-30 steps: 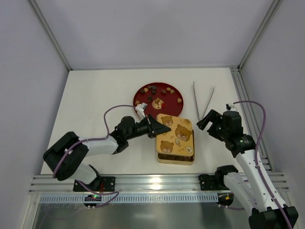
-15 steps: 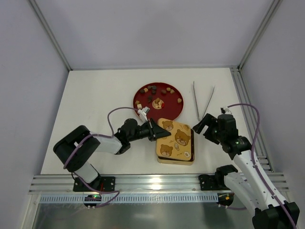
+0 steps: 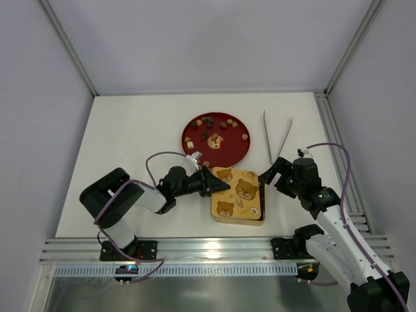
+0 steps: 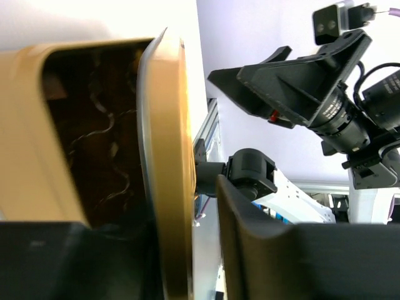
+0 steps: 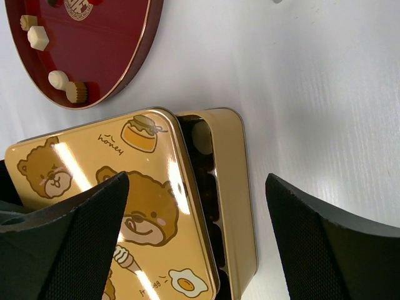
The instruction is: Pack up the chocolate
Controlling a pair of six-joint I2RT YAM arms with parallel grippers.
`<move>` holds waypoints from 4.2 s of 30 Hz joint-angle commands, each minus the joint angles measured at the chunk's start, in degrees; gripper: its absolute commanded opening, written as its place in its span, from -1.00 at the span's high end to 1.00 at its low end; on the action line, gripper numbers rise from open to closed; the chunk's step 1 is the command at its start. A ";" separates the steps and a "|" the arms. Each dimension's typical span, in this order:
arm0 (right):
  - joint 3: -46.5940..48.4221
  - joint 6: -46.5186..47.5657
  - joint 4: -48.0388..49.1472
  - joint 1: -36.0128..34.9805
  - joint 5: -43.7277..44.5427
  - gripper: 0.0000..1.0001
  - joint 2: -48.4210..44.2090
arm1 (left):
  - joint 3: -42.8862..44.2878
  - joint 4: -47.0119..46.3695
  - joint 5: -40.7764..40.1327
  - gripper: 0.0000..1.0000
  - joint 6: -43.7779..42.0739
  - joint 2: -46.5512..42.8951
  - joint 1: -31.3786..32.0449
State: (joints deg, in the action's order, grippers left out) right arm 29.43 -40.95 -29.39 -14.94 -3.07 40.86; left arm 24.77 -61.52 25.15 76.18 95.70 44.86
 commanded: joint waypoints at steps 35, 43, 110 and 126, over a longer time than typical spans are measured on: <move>-2.97 -3.61 8.38 -7.30 2.81 -0.77 3.35 | 6.95 32.33 2.71 -0.16 -9.91 -6.49 -3.64; -4.03 -4.49 10.75 -8.70 2.81 -0.77 5.10 | 8.80 39.01 2.36 -0.26 -12.72 -9.30 -3.99; -7.02 -7.04 16.73 -15.21 5.53 -0.75 7.22 | 15.22 60.02 10.10 -0.22 -21.78 -13.61 -15.51; -6.67 -8.09 18.22 -17.40 6.32 -0.75 8.97 | 16.01 66.26 7.99 -0.15 -24.24 -14.05 -16.56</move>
State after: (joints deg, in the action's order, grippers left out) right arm 22.46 -48.45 -14.13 -31.79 1.65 49.58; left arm 39.64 0.36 34.44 54.24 83.00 29.12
